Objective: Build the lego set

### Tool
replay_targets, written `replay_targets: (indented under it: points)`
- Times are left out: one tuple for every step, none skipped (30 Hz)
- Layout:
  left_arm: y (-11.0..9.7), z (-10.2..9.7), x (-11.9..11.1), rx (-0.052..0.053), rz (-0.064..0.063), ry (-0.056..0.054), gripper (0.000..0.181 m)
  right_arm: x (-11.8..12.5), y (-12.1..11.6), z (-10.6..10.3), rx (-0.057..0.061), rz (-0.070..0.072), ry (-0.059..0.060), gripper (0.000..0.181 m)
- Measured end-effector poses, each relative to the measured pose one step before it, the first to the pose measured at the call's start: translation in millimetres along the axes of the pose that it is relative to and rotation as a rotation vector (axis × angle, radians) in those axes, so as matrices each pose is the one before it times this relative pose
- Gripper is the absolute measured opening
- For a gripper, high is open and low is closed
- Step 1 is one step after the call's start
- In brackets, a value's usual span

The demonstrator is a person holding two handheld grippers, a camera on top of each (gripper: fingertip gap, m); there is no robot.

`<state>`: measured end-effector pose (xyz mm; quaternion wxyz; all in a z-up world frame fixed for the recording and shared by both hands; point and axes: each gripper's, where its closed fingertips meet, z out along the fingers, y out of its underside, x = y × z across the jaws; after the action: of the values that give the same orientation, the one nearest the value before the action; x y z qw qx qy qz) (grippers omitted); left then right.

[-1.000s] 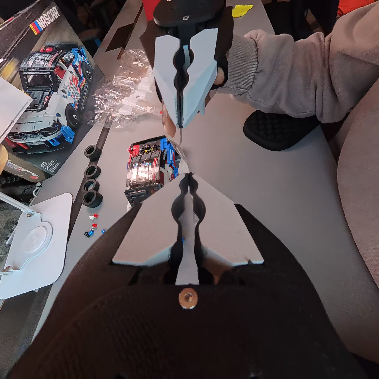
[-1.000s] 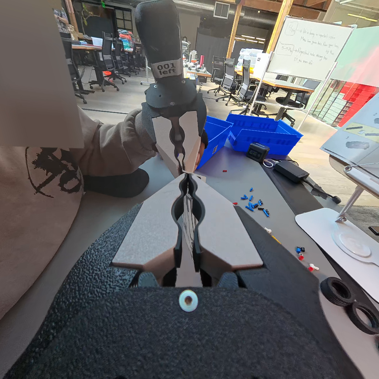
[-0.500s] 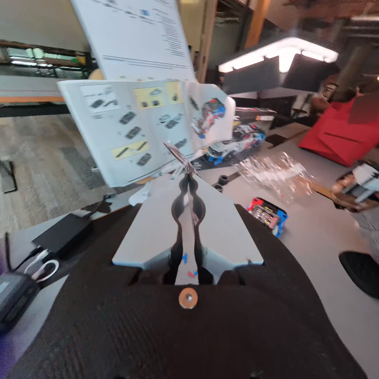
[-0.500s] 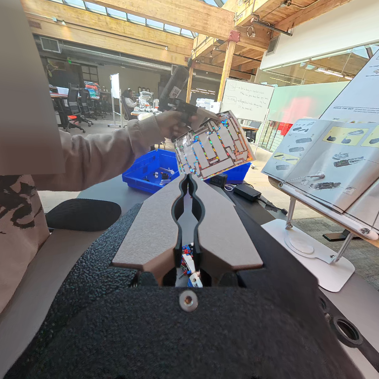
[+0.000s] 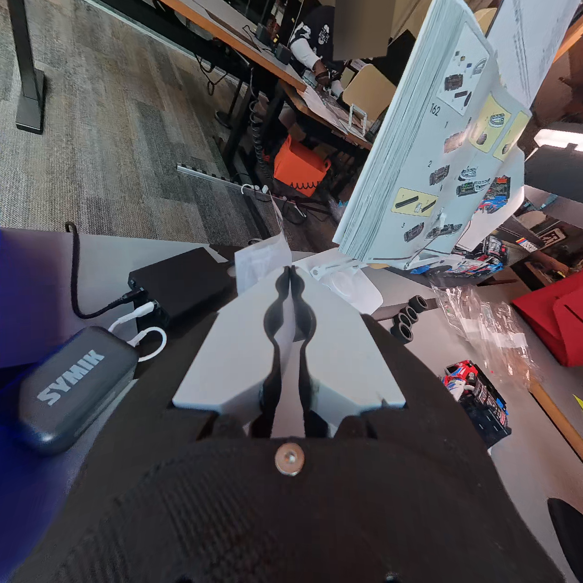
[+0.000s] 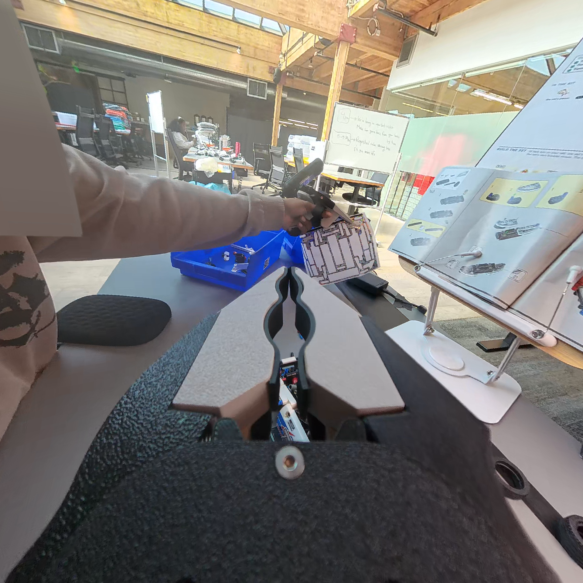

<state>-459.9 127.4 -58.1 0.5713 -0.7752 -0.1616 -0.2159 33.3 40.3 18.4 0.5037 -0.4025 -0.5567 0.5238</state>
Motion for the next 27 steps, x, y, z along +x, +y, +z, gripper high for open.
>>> replay_targets:
  points:
    - [-0.1,5.68,-4.77,-0.0078,-0.001,-0.01,0.0,2.19,2.78,0.02,-0.0043,0.0078,0.0022,0.0]
    - [0.56,5.49,-6.26,-0.0125,0.0005,-0.0175,0.0,2.47,3.26,0.17,-0.0062,0.0073,0.003,0.0]
    - [2.36,5.61,-8.63,-0.0224,-0.0009,-0.0297,0.0,2.47,3.55,0.32,-0.008,0.0053,0.0044,0.0]
    - [4.44,5.61,-10.77,-0.0339,0.0076,-0.047,0.0,2.44,3.71,0.43,-0.0086,0.0042,0.005,0.0]
    - [5.66,5.5,-11.97,-0.042,0.0329,-0.0651,0.002,2.07,3.29,0.46,-0.0082,0.004,0.0042,0.0]
    - [5.84,5.03,-10.97,-0.0445,0.0616,-0.0761,0.006,1.84,3.19,0.54,-0.0077,0.0033,0.0036,0.0]
    - [3.77,4.12,-7.89,-0.0322,0.0784,-0.073,0.011,1.82,3.07,0.7,-0.0079,0.0018,0.0045,0.0]
    - [0.44,2.5,-3.68,-0.0117,0.0777,-0.0566,0.015,1.72,3.16,0.95,-0.0095,0.0007,0.0051,0.0]
    - [-3.23,0.55,-1.77,0.0077,0.0616,-0.0478,0.02,1.18,3.13,1.15,-0.0088,0.0008,0.0027,0.0]
    - [-6.11,-1.65,-1.3,0.0214,0.0414,-0.0404,0.024,0.54,2.53,1.32,-0.0054,0.0027,-0.0003,0.0]
    - [-7.1,-3.39,-1.57,0.0244,0.0213,-0.035,0.031,-0.01,1.68,1.47,-0.001,0.0044,-0.0018,0.0]
    - [-7.65,-5.07,-0.77,0.0222,0.0065,-0.0284,0.036,-0.31,1.1,1.52,0.0008,0.005,-0.0025,0.0]
    - [-9.51,-7.25,1.0,0.0294,0.0044,-0.0226,0.041,-0.63,0.95,1.56,-0.0014,0.0019,-0.0018,0.0]
    - [-11.29,-9.23,4.63,0.0384,0.0118,-0.0115,0.043,-0.7,0.68,1.52,-0.0022,-0.0038,0.001,0.0]
    - [-11.29,-10.54,10.09,0.0364,0.0166,0.011,0.043,-1.0,0.36,1.55,-0.002,-0.0083,0.0022,0.0]
    - [-9.46,-11.07,17.25,0.0246,0.0126,0.0415,0.043,-0.97,0.21,1.8,-0.0037,-0.0114,0.0046,0.0]
    - [-6.88,-11.57,24.79,0.0146,0.0049,0.0702,0.043,-0.65,0.31,2.0,-0.006,-0.0158,0.0094,0.0]
    - [-4.89,-11.77,30.5,0.0151,-0.0014,0.0845,0.041,-0.23,0.42,2.14,-0.0088,-0.0204,0.0146,0.0]
    - [-2.88,-11.48,35.93,0.0197,-0.0032,0.0967,0.037,0.04,0.52,2.11,-0.0117,-0.025,0.0184,0.0]
    - [-0.38,-10.46,40.59,0.0224,-0.007,0.1072,0.035,-0.43,0.15,2.22,-0.0111,-0.0276,0.0187,0.0]
    - [2.12,-8.31,43.11,0.0263,-0.0148,0.1097,0.032,-1.38,-0.43,2.19,-0.009,-0.0258,0.0142,0.0]
    - [5.16,-5.8,43.84,0.0295,-0.0263,0.1108,0.028,-1.34,-1.18,2.05,-0.0053,-0.0241,0.0153,0.0]
    - [8.09,-2.86,42.54,0.0301,-0.0436,0.1087,0.023,-0.86,-1.74,2.19,-0.002,-0.025,0.0199,0.0]
    - [11.14,-0.36,39.47,0.0286,-0.0568,0.1046,0.02,-0.24,-1.86,2.17,0.0006,-0.0287,0.0278,0.0]
    - [13.68,1.48,34.36,0.0264,-0.0648,0.0942,0.018,-0.84,-1.37,2.59,0.0001,-0.0336,0.0279,0.0]
    - [15.5,3.07,27.58,0.0232,-0.0657,0.0763,0.015,-2.35,0.1,2.99,-0.0059,-0.0387,0.0256,0.0]
    - [16.43,3.63,20.46,0.0181,-0.0609,0.0552,0.014,-3.96,1.48,3.22,-0.0099,-0.0459,0.0269,0.0]
